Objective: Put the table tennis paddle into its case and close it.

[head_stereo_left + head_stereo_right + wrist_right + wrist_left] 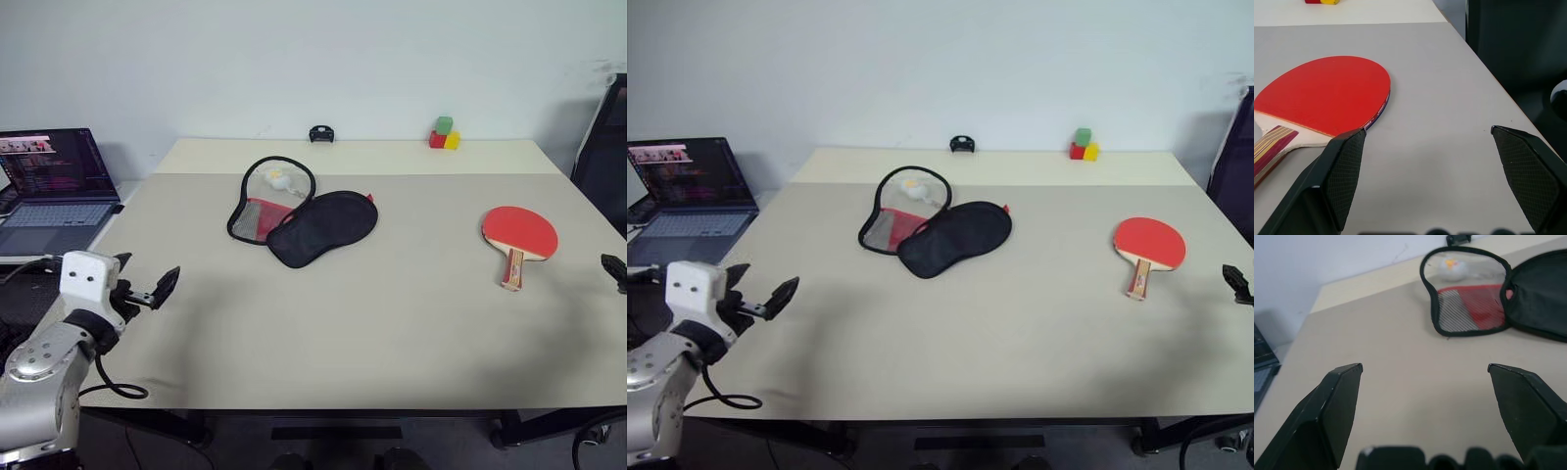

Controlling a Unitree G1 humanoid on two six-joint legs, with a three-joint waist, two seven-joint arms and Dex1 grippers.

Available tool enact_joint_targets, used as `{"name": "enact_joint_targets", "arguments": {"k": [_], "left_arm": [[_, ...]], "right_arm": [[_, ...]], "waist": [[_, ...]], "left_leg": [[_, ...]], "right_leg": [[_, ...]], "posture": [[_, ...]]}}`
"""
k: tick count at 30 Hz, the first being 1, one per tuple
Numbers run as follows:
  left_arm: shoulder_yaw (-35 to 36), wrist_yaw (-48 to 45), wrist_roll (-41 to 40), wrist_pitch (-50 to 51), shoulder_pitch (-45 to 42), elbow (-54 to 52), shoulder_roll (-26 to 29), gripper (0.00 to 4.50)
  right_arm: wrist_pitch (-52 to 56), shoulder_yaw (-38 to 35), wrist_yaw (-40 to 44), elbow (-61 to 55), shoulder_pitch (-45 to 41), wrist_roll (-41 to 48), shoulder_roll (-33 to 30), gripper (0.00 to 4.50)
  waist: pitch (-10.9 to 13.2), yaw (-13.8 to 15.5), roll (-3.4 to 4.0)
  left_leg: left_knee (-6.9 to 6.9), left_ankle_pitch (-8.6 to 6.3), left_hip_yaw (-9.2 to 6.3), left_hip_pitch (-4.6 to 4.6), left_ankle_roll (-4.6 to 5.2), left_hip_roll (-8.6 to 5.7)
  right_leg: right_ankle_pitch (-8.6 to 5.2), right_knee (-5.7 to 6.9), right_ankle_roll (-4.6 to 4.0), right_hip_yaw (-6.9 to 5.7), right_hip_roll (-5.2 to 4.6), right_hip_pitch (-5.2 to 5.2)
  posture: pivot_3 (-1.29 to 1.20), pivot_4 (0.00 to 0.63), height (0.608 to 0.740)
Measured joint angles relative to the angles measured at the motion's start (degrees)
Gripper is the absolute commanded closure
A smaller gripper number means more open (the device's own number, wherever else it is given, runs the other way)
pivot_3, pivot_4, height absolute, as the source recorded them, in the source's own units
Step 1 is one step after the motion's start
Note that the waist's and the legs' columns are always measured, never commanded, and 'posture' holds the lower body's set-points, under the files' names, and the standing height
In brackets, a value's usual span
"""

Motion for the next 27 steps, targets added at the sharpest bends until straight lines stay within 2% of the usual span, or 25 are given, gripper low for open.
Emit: {"name": "enact_joint_targets", "arguments": {"k": [8, 16, 21, 27], "left_arm": [[-3.02, -1.20, 2.12, -3.60, -3.02, 4.58, -0.02, 0.00], [-3.83, -2.87, 2.40, -5.90, -4.14, 7.55, 0.16, 0.00], [-3.54, -2.91, 2.22, -6.95, -3.94, 9.03, 0.67, 0.00], [-3.56, -4.09, 1.87, -7.29, -5.92, 11.33, 1.44, 0.00]], "right_arm": [[1.53, 0.55, 0.40, -0.49, -3.29, 0.61, 0.01, 0.02], [3.96, -0.40, 3.57, -6.20, -1.73, 2.45, 0.55, 0.02], [8.06, -0.34, 6.41, -12.80, 3.02, 4.54, 4.59, 0.02], [16.51, -0.29, 9.87, -28.12, 7.85, 8.07, 5.73, 0.02]], "waist": [[0.00, 0.00, 0.00], [0.00, 0.01, 0.00], [0.00, -0.06, 0.01], [0.02, -0.01, 0.02]], "left_leg": [[0.00, 0.00, 0.01, 0.02, 0.00, 0.00], [-0.01, 0.00, -0.01, 0.00, 0.00, 0.02], [0.00, 0.00, 0.00, 0.01, 0.00, 0.03], [0.01, 0.00, -0.05, 0.00, 0.00, 0.03]], "right_leg": [[0.00, 0.02, 0.00, 0.01, 0.01, 0.00], [0.00, 0.00, 0.00, -0.01, 0.00, -0.01], [0.00, 0.03, 0.00, 0.01, 0.00, -0.01], [0.00, 0.06, 0.01, -0.03, 0.00, -0.04]], "posture": [[0.00, 0.150, 0.740], [0.00, 0.150, 0.740], [0.00, 0.150, 0.740], [0.00, 0.150, 0.740]]}}
